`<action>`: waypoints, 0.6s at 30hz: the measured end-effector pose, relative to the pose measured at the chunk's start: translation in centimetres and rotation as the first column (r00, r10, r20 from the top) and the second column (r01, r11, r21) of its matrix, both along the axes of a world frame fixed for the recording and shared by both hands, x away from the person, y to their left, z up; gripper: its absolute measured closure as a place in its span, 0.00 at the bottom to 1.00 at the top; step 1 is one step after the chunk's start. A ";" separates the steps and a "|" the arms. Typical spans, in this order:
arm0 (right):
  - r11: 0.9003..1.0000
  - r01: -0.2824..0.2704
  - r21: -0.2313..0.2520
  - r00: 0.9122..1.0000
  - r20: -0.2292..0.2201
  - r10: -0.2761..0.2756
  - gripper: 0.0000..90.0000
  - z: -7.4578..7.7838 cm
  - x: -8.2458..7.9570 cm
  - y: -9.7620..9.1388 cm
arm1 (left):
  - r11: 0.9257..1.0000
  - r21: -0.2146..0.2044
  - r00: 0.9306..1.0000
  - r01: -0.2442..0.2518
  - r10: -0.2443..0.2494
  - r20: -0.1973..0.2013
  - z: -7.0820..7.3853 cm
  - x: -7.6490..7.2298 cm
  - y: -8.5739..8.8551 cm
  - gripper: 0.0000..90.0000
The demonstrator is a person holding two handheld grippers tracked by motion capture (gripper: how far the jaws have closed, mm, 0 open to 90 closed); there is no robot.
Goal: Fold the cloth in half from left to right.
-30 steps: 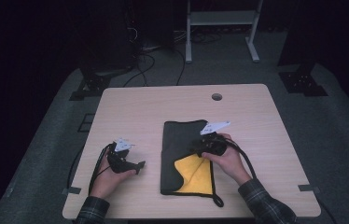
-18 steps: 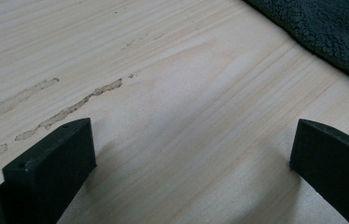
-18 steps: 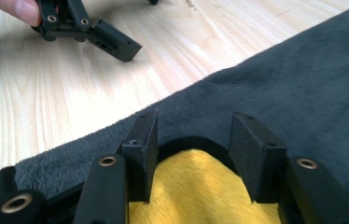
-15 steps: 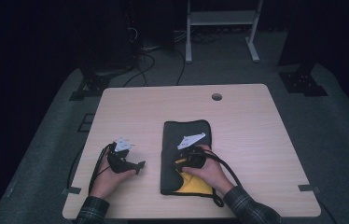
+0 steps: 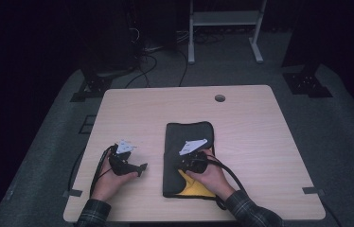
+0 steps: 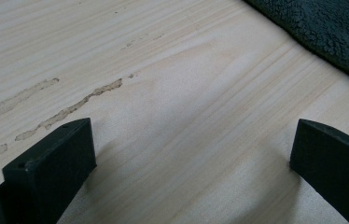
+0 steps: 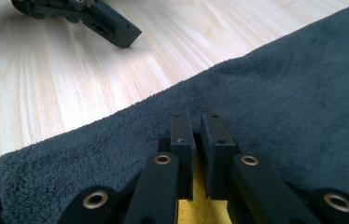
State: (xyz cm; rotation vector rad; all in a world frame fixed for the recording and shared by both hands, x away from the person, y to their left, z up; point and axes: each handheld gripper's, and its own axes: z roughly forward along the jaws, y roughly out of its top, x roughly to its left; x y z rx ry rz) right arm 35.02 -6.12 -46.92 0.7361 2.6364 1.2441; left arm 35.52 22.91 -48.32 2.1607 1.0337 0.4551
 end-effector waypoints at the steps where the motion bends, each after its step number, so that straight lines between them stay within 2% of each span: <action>1: 1.000 -0.001 -0.001 1.000 0.005 0.001 0.93 0.2 0.0 -0.1 | 1.000 0.000 1.000 0.000 0.000 0.000 0.0 0.0 0.0 0.00; 12: 0.999 0.006 0.049 1.000 -0.016 -0.005 0.94 1.5 -0.3 -1.8 | 1.000 -0.004 1.000 -0.003 0.003 0.001 0.0 0.0 0.0 0.00; 18: 0.995 0.016 0.102 0.999 -0.038 -0.012 0.94 2.7 -1.3 -4.4 | 1.000 0.000 1.000 0.000 0.000 0.001 0.0 0.0 0.0 0.00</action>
